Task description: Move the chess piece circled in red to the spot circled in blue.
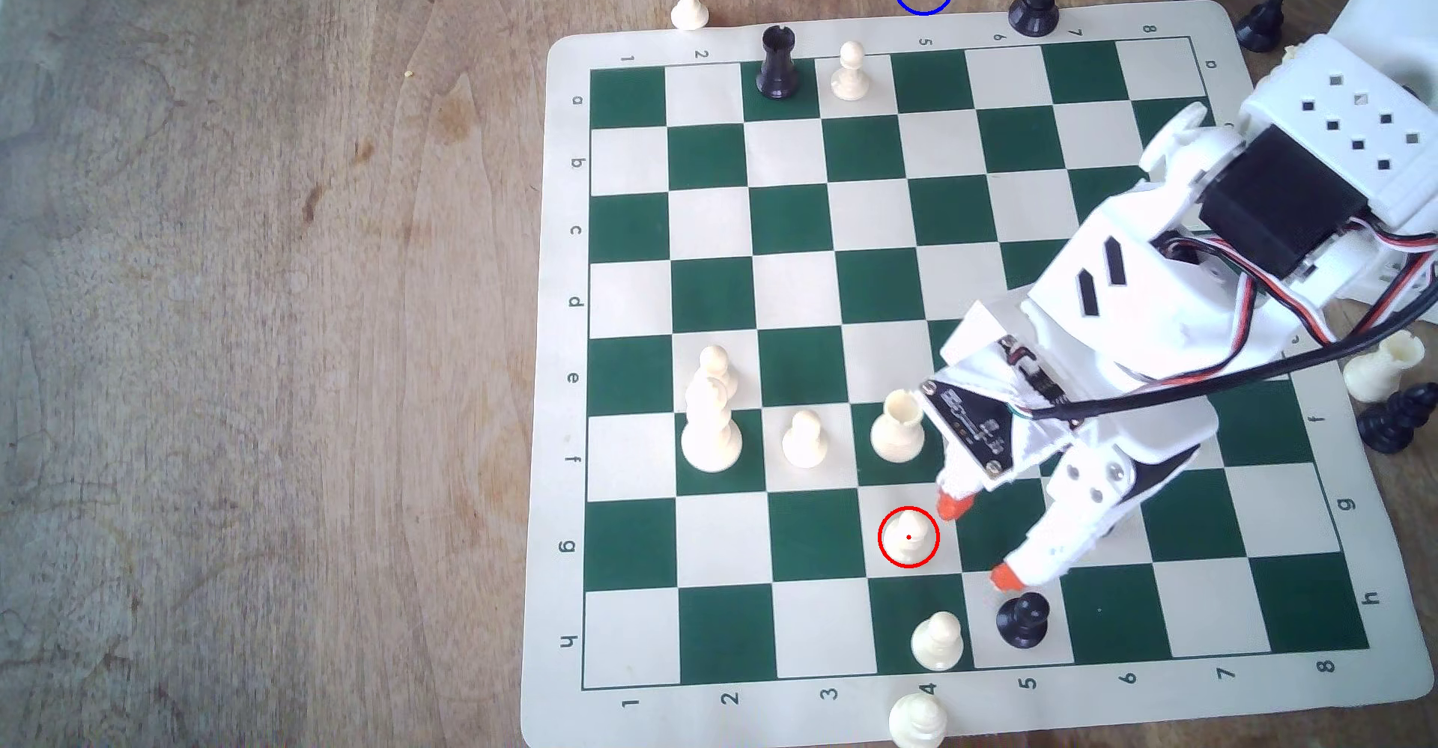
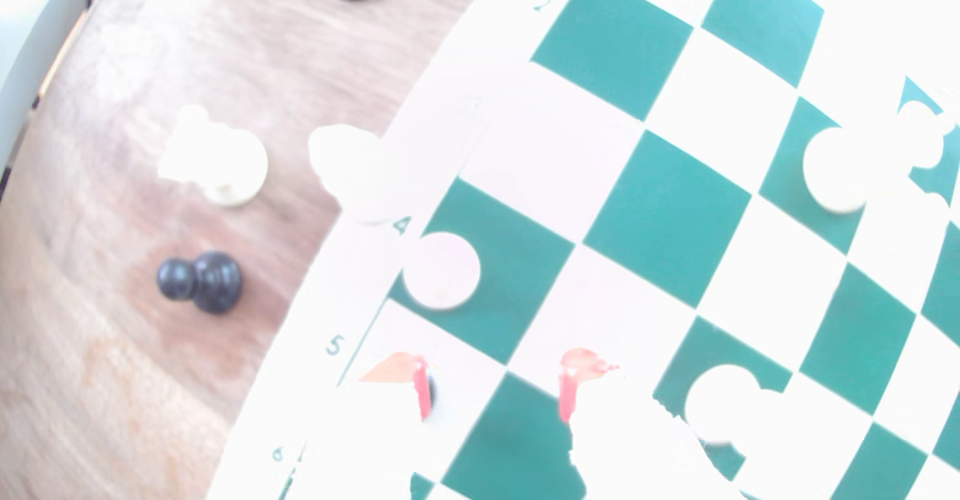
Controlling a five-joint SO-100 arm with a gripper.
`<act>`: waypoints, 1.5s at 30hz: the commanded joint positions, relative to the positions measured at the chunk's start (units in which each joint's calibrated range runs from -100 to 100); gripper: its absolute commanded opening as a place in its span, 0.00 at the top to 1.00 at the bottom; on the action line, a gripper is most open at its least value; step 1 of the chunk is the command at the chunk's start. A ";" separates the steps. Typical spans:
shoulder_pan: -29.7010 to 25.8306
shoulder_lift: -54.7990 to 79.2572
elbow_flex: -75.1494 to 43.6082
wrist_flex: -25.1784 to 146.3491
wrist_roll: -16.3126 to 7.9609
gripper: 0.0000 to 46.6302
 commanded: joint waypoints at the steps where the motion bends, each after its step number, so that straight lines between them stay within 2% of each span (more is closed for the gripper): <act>1: 1.70 -0.33 -4.39 -0.38 0.24 0.71; 20: 4.20 6.46 -1.76 -4.97 0.34 0.69; 45: 3.58 8.59 -0.31 -9.14 -0.34 0.71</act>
